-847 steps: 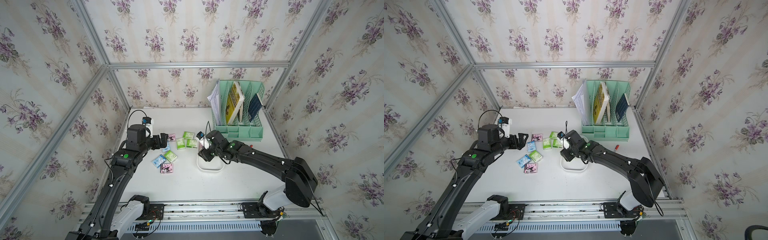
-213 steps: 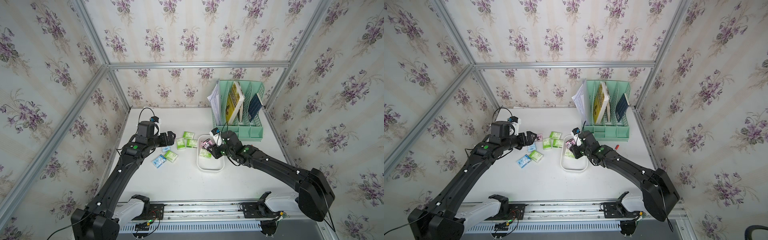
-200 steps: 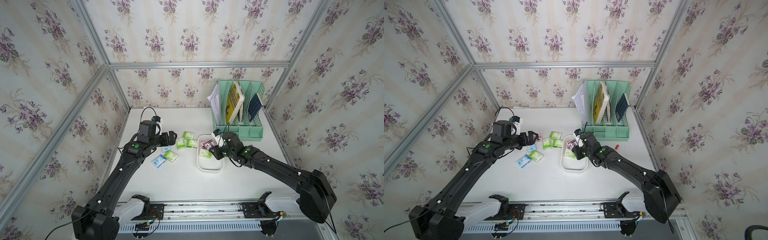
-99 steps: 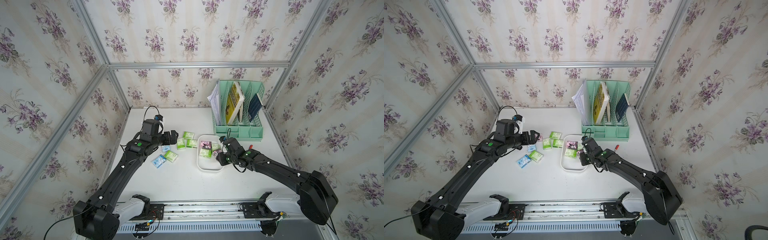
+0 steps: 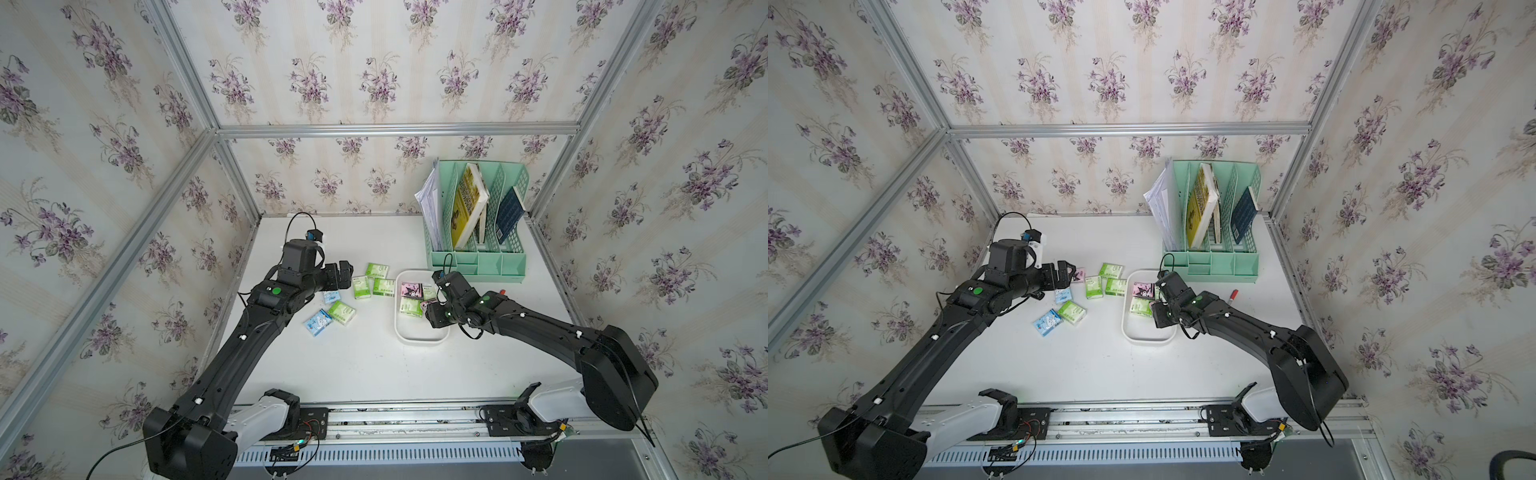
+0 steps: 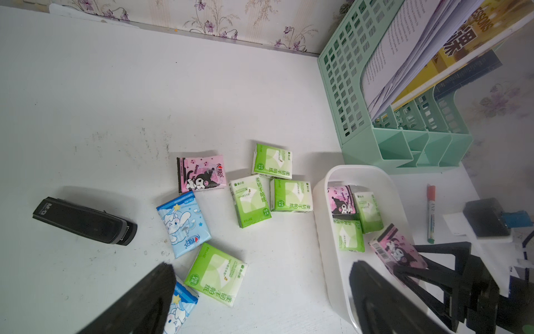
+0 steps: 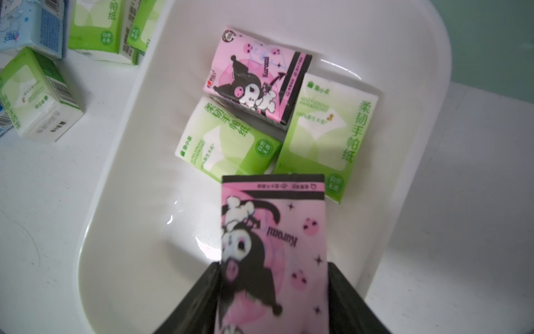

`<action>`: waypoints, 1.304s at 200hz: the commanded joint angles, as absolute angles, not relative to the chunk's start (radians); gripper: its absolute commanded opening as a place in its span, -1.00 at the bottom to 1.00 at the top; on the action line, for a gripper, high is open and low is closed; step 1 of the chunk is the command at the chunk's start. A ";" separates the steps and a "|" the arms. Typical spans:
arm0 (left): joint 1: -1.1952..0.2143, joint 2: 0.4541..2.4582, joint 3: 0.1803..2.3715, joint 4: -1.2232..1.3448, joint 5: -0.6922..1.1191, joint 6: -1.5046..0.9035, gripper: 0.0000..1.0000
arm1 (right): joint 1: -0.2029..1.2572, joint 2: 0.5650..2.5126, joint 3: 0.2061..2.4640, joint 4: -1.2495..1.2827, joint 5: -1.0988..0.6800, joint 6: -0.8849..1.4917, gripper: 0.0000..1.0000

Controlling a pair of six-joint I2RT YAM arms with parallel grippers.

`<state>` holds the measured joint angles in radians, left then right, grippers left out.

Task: Put the pocket tissues into the storage box
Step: Place the pocket tissues in the storage box.

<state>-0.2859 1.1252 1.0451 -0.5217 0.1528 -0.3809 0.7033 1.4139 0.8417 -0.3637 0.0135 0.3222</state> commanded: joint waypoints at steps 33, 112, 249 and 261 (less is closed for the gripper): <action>-0.285 1.108 1.043 -0.531 0.117 -0.362 0.98 | 0.705 1.408 0.862 -0.382 0.030 0.331 0.36; -0.285 1.114 1.075 -0.554 0.113 -0.347 0.98 | 0.785 1.467 0.908 -0.396 0.039 0.251 0.05; -0.285 1.099 1.091 -0.594 0.051 -0.354 0.98 | 0.873 1.564 0.836 -0.299 0.008 0.273 -0.16; -0.285 1.093 1.091 -0.594 0.046 -0.352 0.98 | 0.874 1.568 0.831 -0.290 0.007 0.276 -0.16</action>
